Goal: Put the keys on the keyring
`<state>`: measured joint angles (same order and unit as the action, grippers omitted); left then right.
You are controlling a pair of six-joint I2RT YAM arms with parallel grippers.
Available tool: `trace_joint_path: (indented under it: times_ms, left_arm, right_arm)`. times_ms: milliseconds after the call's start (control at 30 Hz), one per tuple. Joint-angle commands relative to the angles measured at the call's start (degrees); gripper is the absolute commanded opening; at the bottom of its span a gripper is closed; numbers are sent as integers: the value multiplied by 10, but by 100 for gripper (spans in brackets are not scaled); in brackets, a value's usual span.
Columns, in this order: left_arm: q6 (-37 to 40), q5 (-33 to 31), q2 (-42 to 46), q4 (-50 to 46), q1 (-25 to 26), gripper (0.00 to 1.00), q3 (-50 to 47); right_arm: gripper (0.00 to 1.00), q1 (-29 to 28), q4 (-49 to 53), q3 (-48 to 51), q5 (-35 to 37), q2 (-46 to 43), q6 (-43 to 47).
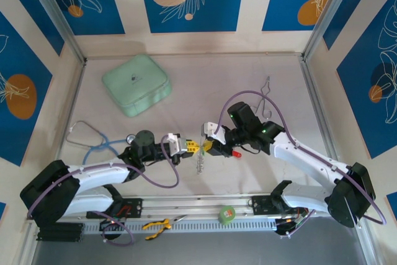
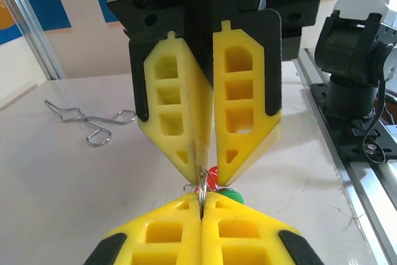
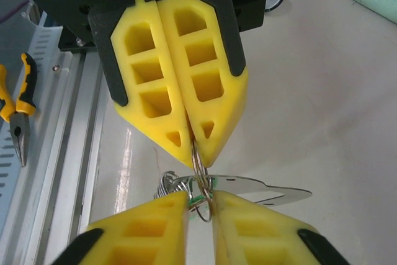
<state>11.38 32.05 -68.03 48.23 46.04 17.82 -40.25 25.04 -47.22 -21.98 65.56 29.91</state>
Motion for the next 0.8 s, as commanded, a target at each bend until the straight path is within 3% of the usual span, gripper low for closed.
trace_joint_path:
  times_ms: [0, 67, 233, 533, 767]
  left_arm:
    - [-11, 18, -2, 39, 6, 0, -2]
    - [-12, 20, 0, 40, 6, 0, -3]
    - [-16, 28, -3, 49, 6, 0, -2]
    - [-37, 31, -33, 102, 6, 0, -4]
    - [-44, 30, -40, 116, 6, 0, -8]
  right_arm:
    - [11, 6, 3, 5, -26, -4, -3]
    - [4, 11, 8, 6, -21, -3, -5]
    - [3, 21, 21, -1, -8, 21, -20]
    - [24, 23, -11, 7, -33, 14, -20]
    - [25, 25, -48, 34, -56, -21, -16]
